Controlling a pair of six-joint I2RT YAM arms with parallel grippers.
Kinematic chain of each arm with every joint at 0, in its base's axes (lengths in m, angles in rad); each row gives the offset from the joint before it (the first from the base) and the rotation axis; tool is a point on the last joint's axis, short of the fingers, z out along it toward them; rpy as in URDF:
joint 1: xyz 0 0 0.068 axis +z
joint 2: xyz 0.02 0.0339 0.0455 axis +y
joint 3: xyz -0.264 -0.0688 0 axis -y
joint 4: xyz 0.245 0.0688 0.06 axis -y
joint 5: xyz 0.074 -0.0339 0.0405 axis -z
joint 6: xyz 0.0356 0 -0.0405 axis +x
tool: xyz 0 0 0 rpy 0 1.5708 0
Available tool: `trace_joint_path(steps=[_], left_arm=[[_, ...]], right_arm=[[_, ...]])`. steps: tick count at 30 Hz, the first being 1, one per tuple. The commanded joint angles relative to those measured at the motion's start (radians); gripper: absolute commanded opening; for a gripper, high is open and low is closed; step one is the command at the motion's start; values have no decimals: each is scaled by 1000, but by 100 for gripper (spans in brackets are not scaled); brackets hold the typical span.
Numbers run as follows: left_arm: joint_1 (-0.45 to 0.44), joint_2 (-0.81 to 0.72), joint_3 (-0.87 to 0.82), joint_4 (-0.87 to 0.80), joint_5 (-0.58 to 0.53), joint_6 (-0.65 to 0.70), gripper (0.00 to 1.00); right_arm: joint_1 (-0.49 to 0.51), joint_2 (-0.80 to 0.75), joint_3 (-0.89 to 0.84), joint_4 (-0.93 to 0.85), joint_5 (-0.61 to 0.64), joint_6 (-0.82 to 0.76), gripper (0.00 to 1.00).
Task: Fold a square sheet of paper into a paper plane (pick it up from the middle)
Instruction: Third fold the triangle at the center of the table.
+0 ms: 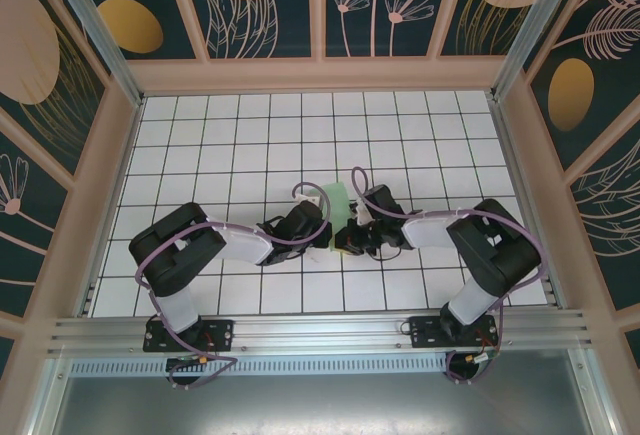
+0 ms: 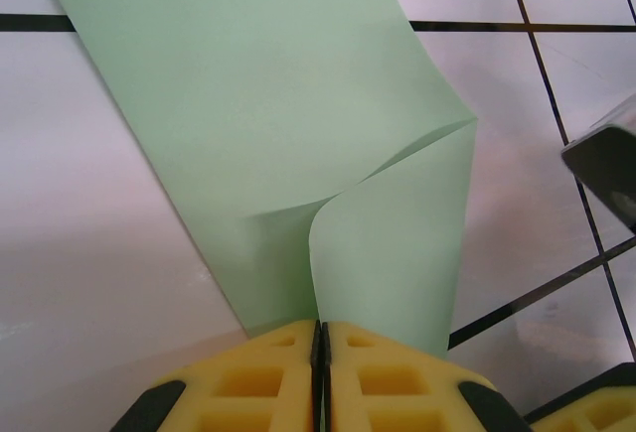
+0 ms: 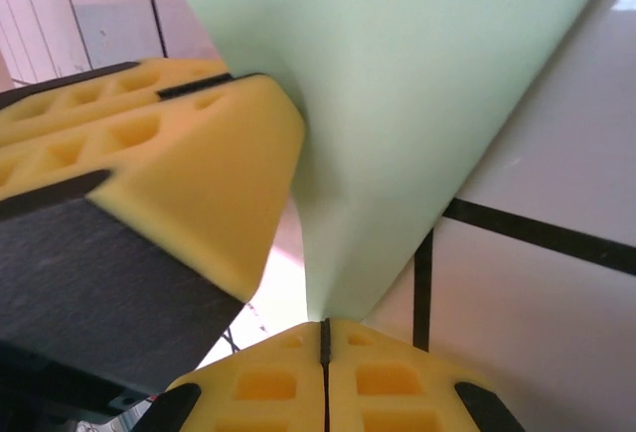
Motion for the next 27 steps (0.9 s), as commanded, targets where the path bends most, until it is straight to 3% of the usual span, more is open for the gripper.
trace_joint_path(steps=[1,22,27], left_arm=[[-1,52,-12,-103,35,4,14],[-1,37,-33,-83,33,-10,14],[-1,29,-34,-80,34,-10,14]], right_arm=[[10,36,1,3,21,0,9],[55,68,51,-250,242,8,6],[55,-32,62,-174,168,3,7]])
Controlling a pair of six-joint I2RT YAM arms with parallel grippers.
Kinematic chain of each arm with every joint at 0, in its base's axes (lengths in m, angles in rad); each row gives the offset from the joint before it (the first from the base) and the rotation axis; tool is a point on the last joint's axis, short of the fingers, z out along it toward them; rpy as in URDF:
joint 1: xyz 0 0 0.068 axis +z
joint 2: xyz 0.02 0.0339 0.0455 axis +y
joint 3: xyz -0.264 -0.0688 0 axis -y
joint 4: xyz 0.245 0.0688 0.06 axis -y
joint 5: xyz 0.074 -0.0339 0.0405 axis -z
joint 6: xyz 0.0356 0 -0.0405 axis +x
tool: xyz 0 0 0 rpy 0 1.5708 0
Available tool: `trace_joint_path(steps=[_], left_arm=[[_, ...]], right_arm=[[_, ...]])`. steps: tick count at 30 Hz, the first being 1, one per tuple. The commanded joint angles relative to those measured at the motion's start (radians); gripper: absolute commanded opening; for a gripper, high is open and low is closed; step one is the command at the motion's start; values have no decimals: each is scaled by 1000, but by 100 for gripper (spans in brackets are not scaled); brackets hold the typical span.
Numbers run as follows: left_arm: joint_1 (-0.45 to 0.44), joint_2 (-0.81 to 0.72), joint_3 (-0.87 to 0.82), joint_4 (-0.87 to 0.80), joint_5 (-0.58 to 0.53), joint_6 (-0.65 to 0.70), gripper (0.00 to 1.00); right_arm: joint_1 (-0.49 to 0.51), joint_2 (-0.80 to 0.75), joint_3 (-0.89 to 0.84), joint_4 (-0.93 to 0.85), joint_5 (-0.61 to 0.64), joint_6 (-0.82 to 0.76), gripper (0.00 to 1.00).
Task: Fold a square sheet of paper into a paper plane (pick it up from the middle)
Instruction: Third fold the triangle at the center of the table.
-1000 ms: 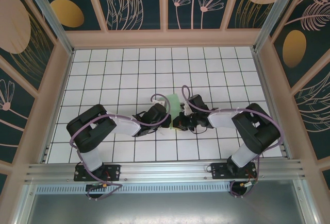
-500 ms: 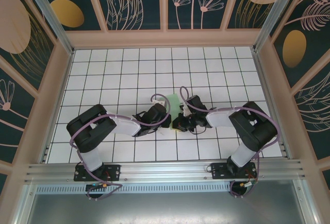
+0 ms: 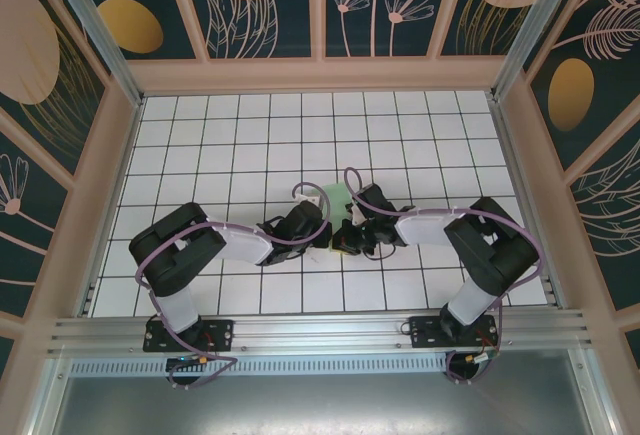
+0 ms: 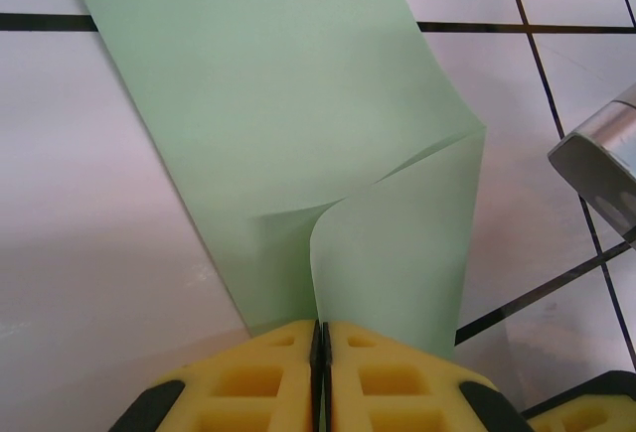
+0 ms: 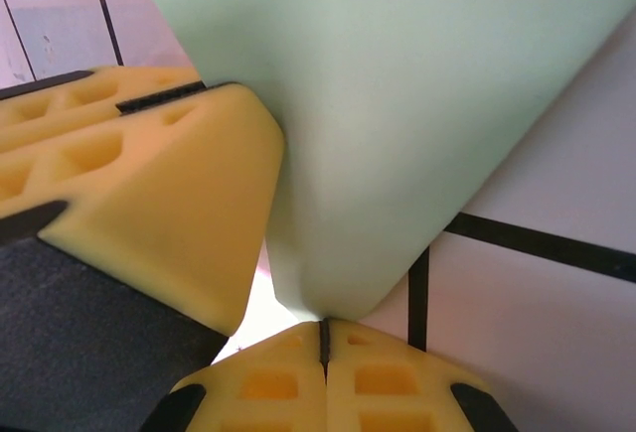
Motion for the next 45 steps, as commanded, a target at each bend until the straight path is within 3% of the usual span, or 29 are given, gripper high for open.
trace_joint_path(steps=[1,7,17,41,45], left_arm=[[-1,29,-32,-85,34,-6,14],[-1,30,-28,-83,40,-6,15],[0,24,-29,-84,39,-7,15],[0,12,-21,-100,41,-1,17],[-1,8,-23,-101,41,-1,17]], right_arm=[[6,-64,-6,-36,51,8,7],[5,-132,-30,30,10,48,6],[9,-53,-73,159,-49,98,4],[-6,-145,-167,150,37,155,1],[-20,-148,-161,185,-6,152,1]])
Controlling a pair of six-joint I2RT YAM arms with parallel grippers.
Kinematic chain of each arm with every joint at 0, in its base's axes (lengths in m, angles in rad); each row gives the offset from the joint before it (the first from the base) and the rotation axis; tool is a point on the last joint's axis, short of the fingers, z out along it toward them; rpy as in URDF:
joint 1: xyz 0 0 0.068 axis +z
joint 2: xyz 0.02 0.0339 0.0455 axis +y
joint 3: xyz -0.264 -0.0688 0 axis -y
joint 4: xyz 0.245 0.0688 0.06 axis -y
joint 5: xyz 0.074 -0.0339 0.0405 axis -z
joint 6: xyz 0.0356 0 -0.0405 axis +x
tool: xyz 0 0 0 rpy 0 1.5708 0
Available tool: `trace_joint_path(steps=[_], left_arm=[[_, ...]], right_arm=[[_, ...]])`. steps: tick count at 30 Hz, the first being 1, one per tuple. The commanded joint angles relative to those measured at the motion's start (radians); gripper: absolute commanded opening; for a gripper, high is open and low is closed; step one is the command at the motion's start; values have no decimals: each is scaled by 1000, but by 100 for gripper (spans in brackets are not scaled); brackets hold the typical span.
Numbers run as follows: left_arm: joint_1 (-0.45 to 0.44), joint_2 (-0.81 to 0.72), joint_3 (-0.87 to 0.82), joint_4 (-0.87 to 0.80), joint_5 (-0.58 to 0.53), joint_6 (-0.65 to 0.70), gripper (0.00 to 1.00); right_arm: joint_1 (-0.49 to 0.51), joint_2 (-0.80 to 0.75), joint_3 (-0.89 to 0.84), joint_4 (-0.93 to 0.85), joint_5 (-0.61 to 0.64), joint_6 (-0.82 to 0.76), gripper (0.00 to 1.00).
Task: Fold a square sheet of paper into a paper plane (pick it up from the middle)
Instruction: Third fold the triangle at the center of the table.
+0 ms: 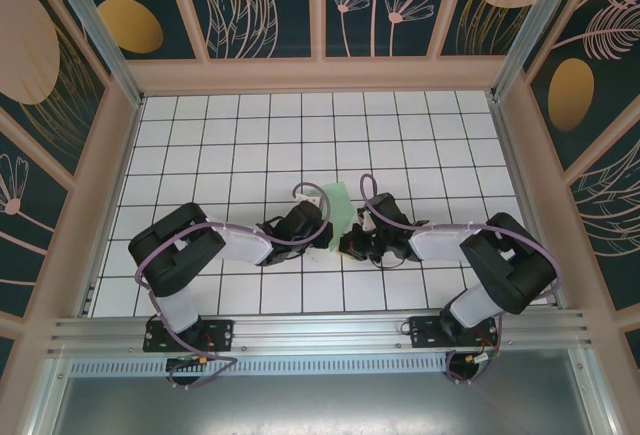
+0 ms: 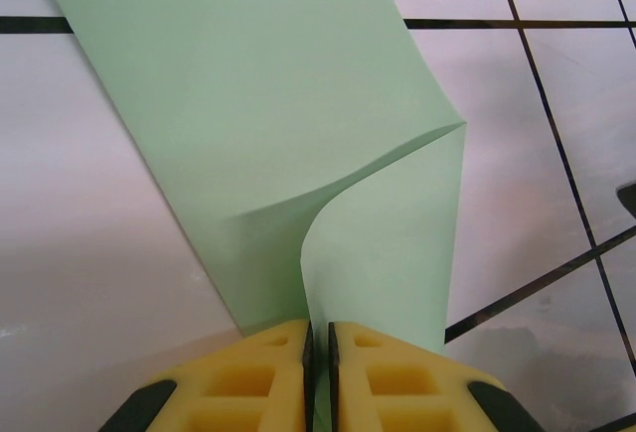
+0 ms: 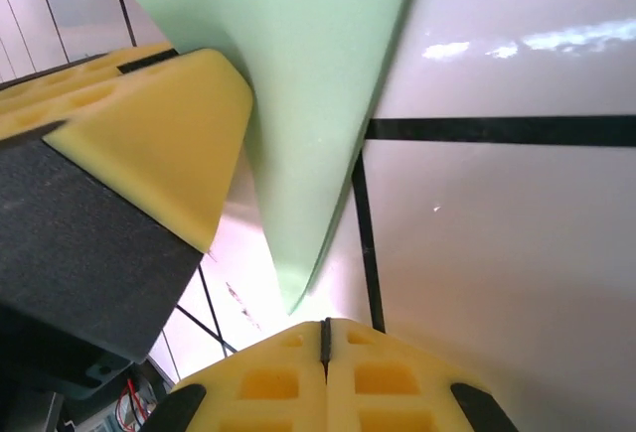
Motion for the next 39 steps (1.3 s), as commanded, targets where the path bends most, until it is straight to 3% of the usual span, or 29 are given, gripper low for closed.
trace_joint_path(steps=[1,26,33,39], left_arm=[[-1,12,-17,-109,32,-11,17],[-2,23,-10,-111,37,-14,17],[-2,24,-18,-108,35,-14,16],[-1,21,-20,-106,33,-16,17]], right_arm=[[0,-18,15,21,-5,13,0],[12,96,48,132,-79,19,1],[30,147,111,-148,89,-76,1],[31,142,113,-127,49,-61,1]])
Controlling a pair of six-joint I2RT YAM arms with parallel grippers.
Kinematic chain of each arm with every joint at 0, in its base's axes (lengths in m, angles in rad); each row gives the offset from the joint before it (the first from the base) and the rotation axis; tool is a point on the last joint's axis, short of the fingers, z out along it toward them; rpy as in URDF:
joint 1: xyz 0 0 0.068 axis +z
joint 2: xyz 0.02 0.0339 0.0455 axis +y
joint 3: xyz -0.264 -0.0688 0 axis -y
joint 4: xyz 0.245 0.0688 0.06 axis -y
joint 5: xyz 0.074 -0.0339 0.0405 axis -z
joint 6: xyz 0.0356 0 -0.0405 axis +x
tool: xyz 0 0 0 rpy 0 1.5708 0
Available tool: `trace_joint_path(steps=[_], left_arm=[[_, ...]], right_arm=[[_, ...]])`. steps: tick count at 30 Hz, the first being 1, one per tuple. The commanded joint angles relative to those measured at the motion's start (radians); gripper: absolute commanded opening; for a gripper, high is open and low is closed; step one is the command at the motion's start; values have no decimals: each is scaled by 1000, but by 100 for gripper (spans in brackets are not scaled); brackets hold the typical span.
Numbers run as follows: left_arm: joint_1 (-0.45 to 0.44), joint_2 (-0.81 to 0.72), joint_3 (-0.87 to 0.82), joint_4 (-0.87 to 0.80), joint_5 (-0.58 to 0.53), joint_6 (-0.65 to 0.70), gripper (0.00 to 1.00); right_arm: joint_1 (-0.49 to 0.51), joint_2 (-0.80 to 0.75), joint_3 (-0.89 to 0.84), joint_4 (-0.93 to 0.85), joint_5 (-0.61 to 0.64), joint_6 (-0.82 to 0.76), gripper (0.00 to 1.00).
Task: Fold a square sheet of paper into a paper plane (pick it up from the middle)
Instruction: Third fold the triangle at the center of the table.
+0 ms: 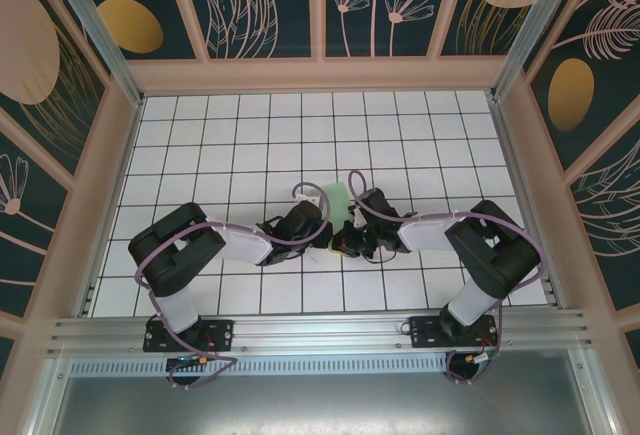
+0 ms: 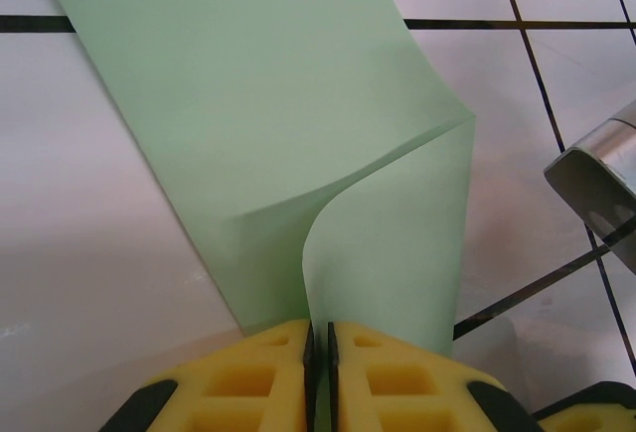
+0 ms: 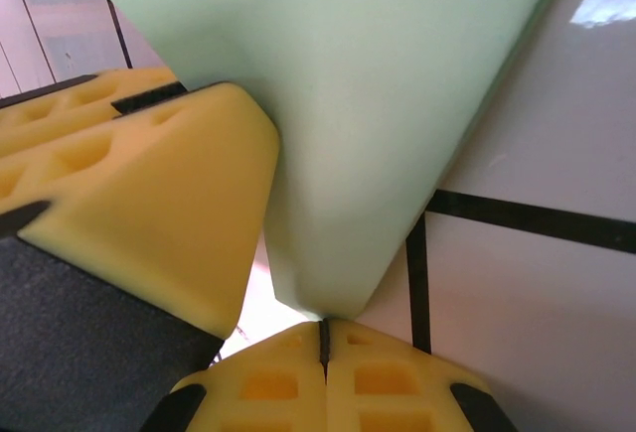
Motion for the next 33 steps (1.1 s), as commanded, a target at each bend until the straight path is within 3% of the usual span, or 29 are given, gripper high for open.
trace_joint_path(steps=[1,6,8,10,13,18,21,25,28,33], left_arm=[[-3,18,-20,-106,30,-14,17],[-3,-12,-4,-130,16,-15,24],[-2,-40,14,-152,6,-17,32],[-2,-59,30,-175,-7,-15,34],[-3,-136,52,-232,-53,-15,49],[-3,-212,82,-310,-105,-7,56],[-3,-242,102,-335,-112,11,45],[-3,-209,165,-345,-21,67,25],[-2,-158,197,-357,12,89,18],[-3,-85,224,-377,1,90,14]], right_arm=[[8,6,16,-80,46,-28,1],[-30,-129,66,-194,110,-91,5],[-77,-171,50,-216,132,-115,6],[-135,-199,22,-203,109,-134,8],[-212,-221,10,-207,91,-167,11],[-262,-207,42,-215,70,-216,12],[-273,-189,57,-180,58,-209,12],[-274,-137,87,-149,35,-199,15],[-273,-115,93,-131,37,-192,15],[-273,-84,108,-125,23,-199,17]])
